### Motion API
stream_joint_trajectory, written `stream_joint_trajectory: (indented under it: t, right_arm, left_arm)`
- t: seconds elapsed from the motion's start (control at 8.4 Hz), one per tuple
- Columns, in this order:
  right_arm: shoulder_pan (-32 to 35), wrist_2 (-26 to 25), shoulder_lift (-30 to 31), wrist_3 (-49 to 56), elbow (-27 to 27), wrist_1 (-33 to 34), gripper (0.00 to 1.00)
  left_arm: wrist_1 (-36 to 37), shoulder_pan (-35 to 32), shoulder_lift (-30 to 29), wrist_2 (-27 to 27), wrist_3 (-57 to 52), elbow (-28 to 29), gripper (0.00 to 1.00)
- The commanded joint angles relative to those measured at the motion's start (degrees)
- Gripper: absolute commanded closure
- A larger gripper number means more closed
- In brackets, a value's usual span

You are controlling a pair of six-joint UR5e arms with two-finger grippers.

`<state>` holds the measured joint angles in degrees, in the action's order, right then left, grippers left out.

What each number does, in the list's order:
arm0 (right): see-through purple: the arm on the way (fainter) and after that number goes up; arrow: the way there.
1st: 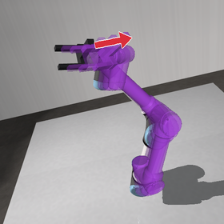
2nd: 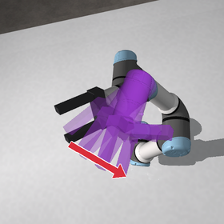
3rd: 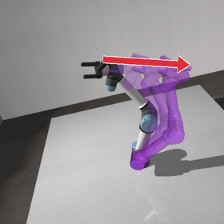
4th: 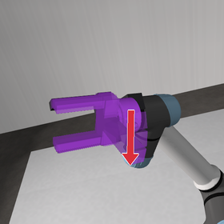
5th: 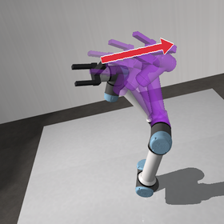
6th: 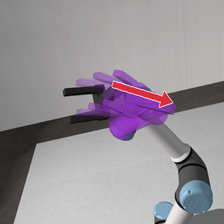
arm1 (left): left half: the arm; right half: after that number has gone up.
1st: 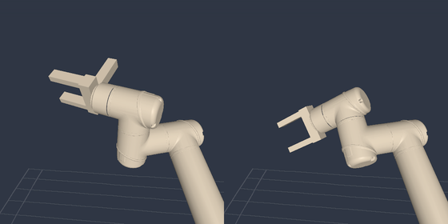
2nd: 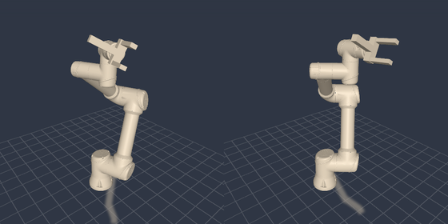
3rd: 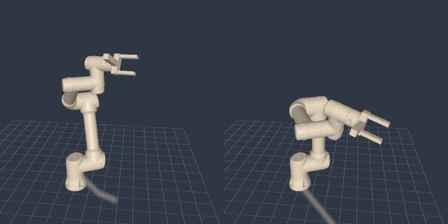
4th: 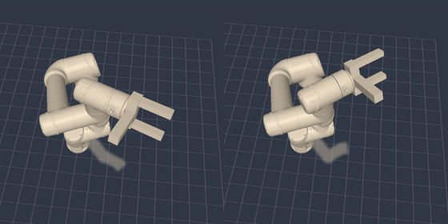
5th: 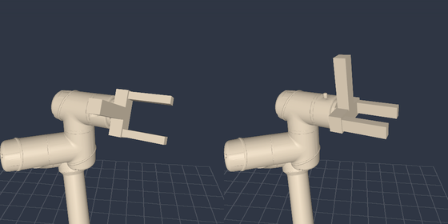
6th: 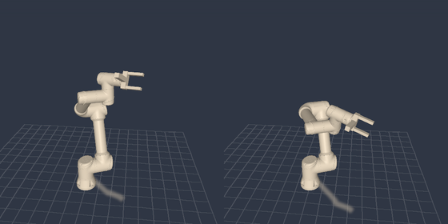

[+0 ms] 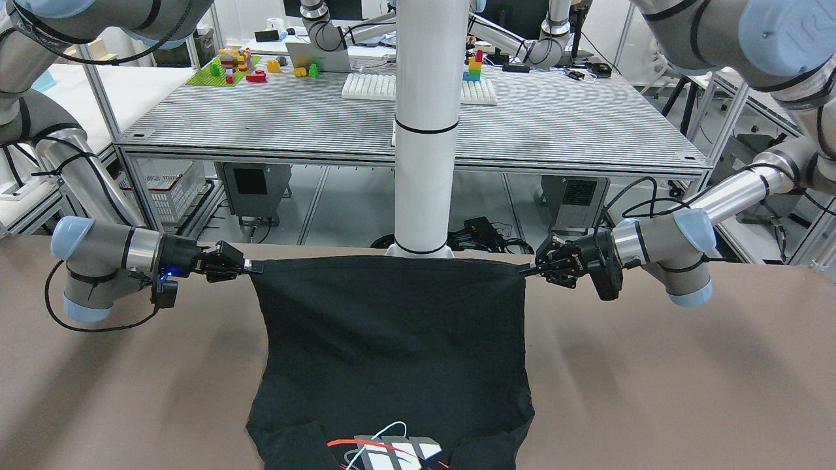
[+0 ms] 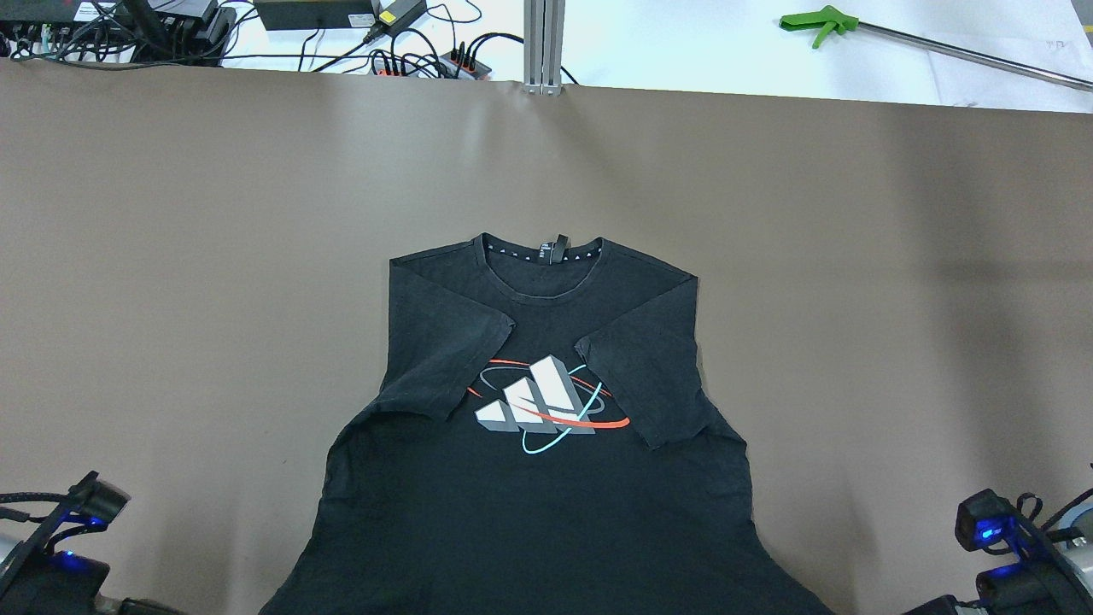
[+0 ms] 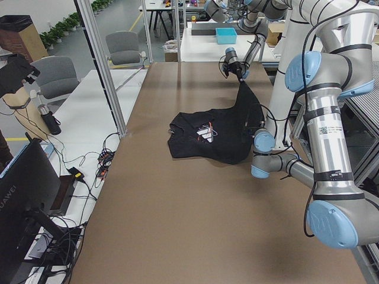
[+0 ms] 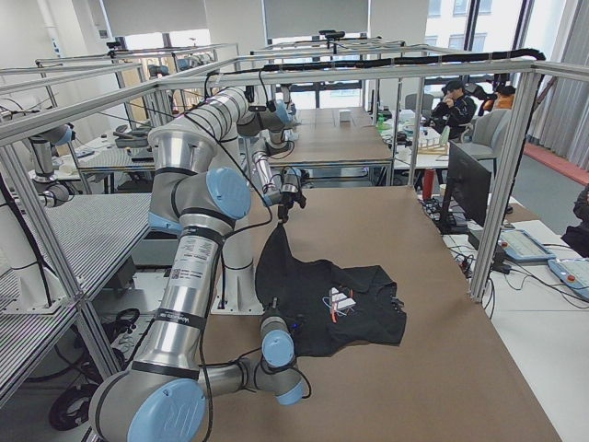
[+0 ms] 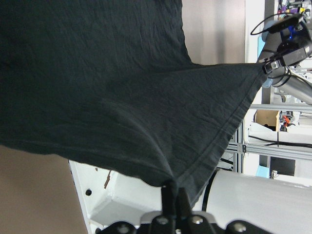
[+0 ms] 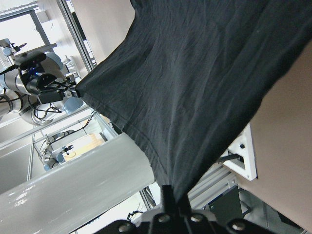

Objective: Fold clothes
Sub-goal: 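Lift the hem with both grippers and fold it toward the collar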

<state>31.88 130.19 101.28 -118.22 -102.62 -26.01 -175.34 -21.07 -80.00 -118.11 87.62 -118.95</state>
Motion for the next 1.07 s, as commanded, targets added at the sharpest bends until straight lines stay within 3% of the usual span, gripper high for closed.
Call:
stream_joint_trajectory:
  t: [0.0,0.48,0.83,0.95]
  right_arm:
    - [5.7,0.3,-2.4,1.1,2.1,0.5,1.0]
    - [14.2,0.5,-4.9,0.5,1.6,0.7,1.0]
    - [18.1,-0.1,-6.4,1.1,2.1,1.4,1.0]
    - [20.2,-0.2,-7.8,1.2,2.1,4.5,1.0]
  left_arm:
    - [1.7,-6.1,-1.0,0.5,0.1,0.3,1.0]
    - [4.9,-16.1,-3.9,-4.7,5.4,-1.3,1.0]
    - [5.0,-21.4,-3.9,-5.0,5.5,-0.4,1.0]
    - [5.5,-21.5,-5.0,-4.4,5.4,0.7,1.0]
